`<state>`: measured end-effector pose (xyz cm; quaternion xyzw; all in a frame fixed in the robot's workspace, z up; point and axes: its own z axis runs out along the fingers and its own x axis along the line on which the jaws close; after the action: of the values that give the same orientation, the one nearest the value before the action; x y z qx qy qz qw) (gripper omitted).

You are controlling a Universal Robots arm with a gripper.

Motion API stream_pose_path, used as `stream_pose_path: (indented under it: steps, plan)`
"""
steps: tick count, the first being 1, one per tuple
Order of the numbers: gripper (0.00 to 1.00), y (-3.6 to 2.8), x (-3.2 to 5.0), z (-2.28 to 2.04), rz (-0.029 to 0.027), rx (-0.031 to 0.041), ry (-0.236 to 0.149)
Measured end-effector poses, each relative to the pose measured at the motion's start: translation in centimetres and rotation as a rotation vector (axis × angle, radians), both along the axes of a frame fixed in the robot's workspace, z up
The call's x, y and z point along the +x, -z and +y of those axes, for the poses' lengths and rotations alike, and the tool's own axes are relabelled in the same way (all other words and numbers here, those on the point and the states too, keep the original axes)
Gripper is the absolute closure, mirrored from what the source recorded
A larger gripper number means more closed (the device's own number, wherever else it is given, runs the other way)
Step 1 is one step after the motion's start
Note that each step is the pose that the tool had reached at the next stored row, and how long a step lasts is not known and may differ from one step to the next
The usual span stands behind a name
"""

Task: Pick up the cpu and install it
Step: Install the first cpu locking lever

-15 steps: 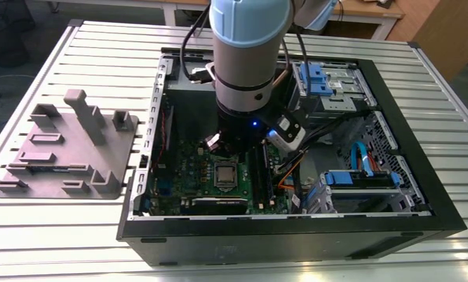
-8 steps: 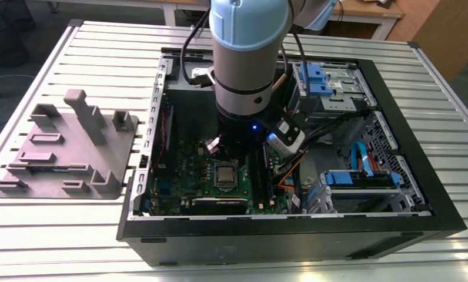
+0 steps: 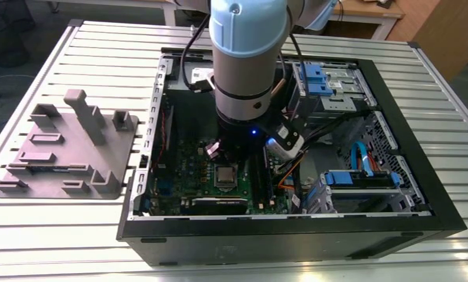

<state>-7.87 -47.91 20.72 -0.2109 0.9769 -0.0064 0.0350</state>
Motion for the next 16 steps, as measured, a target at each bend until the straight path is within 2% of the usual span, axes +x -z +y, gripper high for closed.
stream_pose_path:
  steps: [8,14,16]
  plan:
    - [0.89,0.49,0.00,-0.32,0.0001,-0.0041,0.003]
    - [0.89,0.53,0.00,-0.35,0.0001,-0.0039,0.003]
    - [0.89,0.54,0.01,-0.53,0.0000,-0.0039,0.003]
